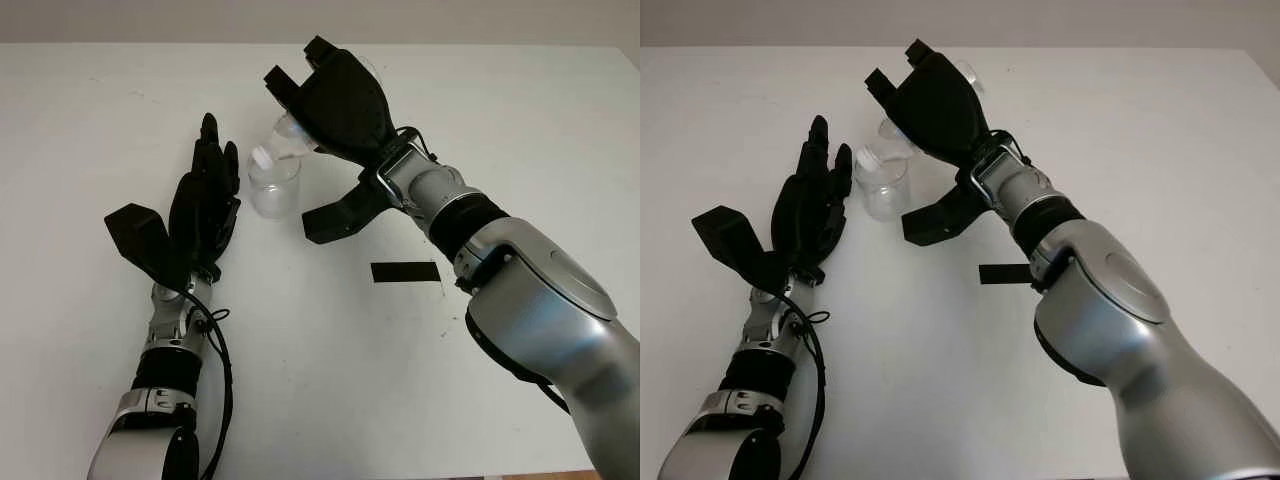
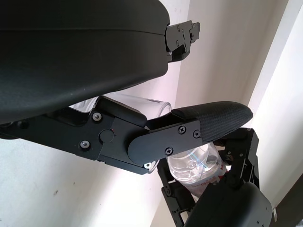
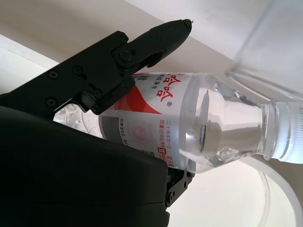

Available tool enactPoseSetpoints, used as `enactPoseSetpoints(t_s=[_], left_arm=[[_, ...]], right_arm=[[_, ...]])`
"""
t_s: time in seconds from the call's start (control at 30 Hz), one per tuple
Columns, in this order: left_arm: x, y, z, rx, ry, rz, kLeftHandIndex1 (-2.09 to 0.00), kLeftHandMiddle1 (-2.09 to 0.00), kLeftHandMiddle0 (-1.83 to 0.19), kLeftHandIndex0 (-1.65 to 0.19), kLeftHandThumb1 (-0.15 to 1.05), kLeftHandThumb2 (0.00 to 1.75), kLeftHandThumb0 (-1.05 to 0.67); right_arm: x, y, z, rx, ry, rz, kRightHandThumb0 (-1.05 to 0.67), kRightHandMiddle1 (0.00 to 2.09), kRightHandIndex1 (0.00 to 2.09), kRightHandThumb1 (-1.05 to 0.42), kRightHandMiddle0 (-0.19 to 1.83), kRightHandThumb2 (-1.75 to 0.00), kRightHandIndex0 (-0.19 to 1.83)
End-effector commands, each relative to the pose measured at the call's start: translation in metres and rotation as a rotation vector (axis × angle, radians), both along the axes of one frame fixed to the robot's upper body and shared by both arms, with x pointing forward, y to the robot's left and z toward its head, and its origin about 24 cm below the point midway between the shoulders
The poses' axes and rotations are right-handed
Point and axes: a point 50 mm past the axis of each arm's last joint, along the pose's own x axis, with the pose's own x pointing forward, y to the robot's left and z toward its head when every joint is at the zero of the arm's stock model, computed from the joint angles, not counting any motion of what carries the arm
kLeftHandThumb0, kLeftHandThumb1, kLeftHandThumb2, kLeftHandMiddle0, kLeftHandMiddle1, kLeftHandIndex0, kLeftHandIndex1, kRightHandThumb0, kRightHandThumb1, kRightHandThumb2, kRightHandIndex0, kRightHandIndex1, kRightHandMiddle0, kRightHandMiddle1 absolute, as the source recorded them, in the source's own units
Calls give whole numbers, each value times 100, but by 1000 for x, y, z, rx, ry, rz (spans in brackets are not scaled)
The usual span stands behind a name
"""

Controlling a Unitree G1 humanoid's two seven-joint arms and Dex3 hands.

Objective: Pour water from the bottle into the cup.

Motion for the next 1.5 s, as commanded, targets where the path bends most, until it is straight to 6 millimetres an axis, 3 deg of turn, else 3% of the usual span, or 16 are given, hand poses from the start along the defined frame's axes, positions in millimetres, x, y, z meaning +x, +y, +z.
enactPoseSetpoints(t_s=[0.0,0.2,0.37,0.47,0.5,0.57,0.77,1.0,1.17,1.47], left_arm=[[-6,1,-20,-6,75,5,-2,-6,16,19,105,70,-86],[-4,2,-19,2,77,-3,-3,-5,16,19,105,70,-86],[-3,1,-17,8,76,-17,-2,-5,16,19,105,70,-87],[-3,0,-17,0,76,-18,-2,-5,16,19,105,69,-86],[-3,0,-17,-1,78,-18,-2,-6,16,18,105,69,-86],[-3,0,-17,3,80,-19,-2,-5,16,18,105,69,-86],[-3,0,-18,14,78,-26,-1,-5,17,19,105,71,-86],[-4,2,-19,23,79,-30,-1,-5,18,19,105,71,-87],[-5,2,-20,19,86,-38,0,-5,18,19,105,72,-86],[-4,-2,-21,17,93,-47,0,-6,17,19,105,74,-85]], right_arm=[[3,-8,24,28,-57,-22,-47,163,209,-105,24,-18,124],[3,-21,30,82,-79,-36,-49,163,209,-105,26,-20,125],[5,-33,30,226,-27,-67,-51,192,209,-105,29,-28,124],[7,-43,26,427,77,-95,-49,207,209,-105,46,-34,121],[7,-46,23,532,126,-95,-49,208,209,-105,70,-33,126],[8,-54,14,726,226,-86,-49,209,209,-105,92,-33,129],[3,-71,-11,1135,530,-23,-45,209,209,-105,106,-39,140],[-15,-89,-41,1443,779,38,-41,209,209,-105,95,-41,130],[-41,-101,-63,1640,991,108,-44,209,209,-105,106,-43,130],[-84,-112,-58,1785,1085,159,-44,209,209,-105,111,-43,145]])
